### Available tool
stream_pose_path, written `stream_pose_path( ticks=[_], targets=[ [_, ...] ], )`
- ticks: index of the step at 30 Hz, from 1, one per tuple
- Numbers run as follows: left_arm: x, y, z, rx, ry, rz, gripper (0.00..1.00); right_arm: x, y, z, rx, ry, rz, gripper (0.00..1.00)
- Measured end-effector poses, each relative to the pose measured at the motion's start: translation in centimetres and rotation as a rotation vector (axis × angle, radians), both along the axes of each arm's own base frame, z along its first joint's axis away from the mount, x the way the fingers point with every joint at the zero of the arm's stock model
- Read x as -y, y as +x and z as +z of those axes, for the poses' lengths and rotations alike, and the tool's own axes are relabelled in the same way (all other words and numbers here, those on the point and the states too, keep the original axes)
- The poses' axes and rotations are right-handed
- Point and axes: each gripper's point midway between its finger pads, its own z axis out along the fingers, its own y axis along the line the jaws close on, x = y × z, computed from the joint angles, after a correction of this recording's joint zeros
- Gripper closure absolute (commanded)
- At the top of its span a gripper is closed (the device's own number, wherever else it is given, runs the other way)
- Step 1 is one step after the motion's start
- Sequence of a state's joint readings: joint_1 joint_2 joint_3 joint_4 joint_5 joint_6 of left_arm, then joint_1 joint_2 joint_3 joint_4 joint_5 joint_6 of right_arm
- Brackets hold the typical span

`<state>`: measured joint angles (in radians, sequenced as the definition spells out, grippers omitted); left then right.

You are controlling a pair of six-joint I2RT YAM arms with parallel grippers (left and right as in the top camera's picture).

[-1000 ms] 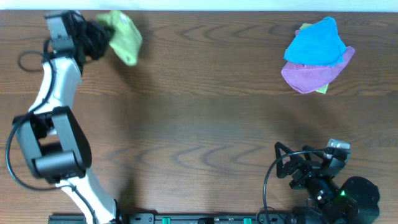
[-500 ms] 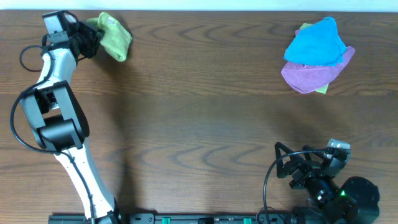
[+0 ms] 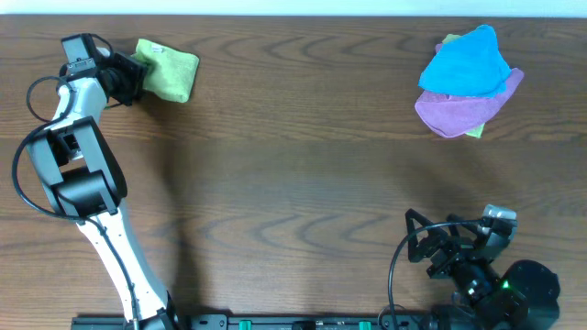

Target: Fold the cloth

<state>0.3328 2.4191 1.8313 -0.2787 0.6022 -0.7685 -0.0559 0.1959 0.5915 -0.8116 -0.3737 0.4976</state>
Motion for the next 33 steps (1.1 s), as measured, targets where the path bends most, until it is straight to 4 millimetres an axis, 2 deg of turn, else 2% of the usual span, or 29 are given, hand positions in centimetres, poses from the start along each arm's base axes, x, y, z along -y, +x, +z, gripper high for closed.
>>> stream_pose_path(
  ticks=[2,3,8,16,19,24,25,29,33],
  targets=[
    [-0.1,0.2,0.4,0.012,0.008,-0.009,0.06,0.0,0.0,0.0,0.000,0.000,0.000,0.01],
    [-0.2,0.3,0.8,0.023,0.002,-0.015,0.03,0.0,0.0,0.0,0.000,0.000,0.000,0.01],
    [-1.1,-0.2,1.1,0.016,-0.011,-0.004,0.04,0.0,0.0,0.0,0.000,0.000,0.000,0.01],
    [-3.6,-2.7,2.0,-0.041,0.032,0.005,0.05,0.0,0.0,0.0,0.000,0.000,0.000,0.01],
    [-4.0,-3.4,4.4,-0.030,0.085,-0.008,0.04,0.0,0.0,0.0,0.000,0.000,0.000,0.01],
    [-3.2,-5.1,9.9,0.004,0.164,-0.067,0.04,0.0,0.0,0.0,0.000,0.000,0.000,0.01],
    [-2.9,-5.6,11.0,0.012,0.186,-0.086,0.04,0.0,0.0,0.0,0.000,0.000,0.000,0.01],
    [-1.2,-7.4,13.4,0.002,0.244,-0.162,0.04,0.0,0.0,0.0,0.000,0.000,0.000,0.01],
    [1.4,-8.4,15.4,0.003,0.311,-0.236,0.04,0.0,0.0,0.0,0.000,0.000,0.000,0.01]
  ],
)
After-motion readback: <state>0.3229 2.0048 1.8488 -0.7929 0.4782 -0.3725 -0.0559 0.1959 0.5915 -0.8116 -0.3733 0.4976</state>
